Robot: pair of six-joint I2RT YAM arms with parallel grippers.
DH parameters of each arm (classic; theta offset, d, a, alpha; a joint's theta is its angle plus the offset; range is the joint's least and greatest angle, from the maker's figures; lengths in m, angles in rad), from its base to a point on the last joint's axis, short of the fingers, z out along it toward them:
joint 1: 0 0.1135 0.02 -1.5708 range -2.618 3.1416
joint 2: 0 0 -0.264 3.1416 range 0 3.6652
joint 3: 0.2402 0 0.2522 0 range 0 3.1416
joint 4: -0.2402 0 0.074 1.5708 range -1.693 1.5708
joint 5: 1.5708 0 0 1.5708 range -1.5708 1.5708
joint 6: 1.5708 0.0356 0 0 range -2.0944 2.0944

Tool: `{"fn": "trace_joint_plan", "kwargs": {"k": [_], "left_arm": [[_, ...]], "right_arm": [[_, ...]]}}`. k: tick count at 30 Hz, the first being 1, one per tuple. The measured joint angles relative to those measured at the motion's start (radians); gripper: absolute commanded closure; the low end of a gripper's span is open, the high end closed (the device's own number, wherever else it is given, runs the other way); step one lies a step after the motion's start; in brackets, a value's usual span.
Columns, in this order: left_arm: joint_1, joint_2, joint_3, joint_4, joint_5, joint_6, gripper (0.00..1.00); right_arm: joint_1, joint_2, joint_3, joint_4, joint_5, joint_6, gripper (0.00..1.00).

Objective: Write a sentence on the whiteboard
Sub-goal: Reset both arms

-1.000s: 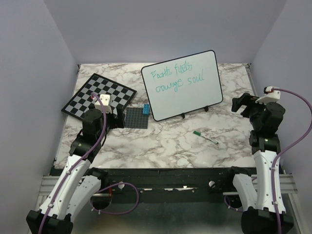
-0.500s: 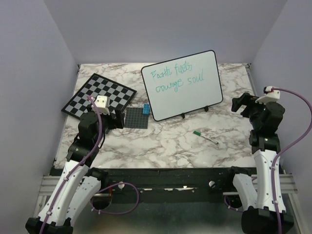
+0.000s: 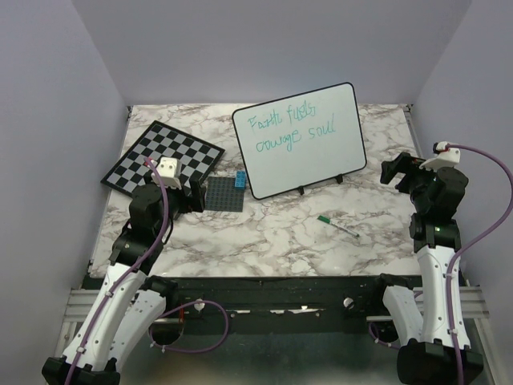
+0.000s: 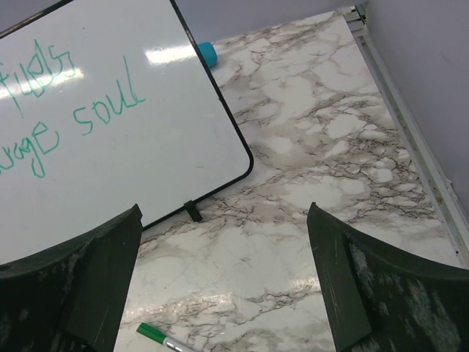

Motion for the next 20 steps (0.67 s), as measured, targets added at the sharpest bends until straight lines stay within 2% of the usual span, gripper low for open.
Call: {"fn": "trace_joint_plan", "kwargs": {"k": [20], "left_arm": [[0.0,0.0,-0.003,0.0,0.003,0.0,0.01]], "right_arm": [[0.0,-0.001,0.0,0.0,-0.014,-0.01,0.0]]}}
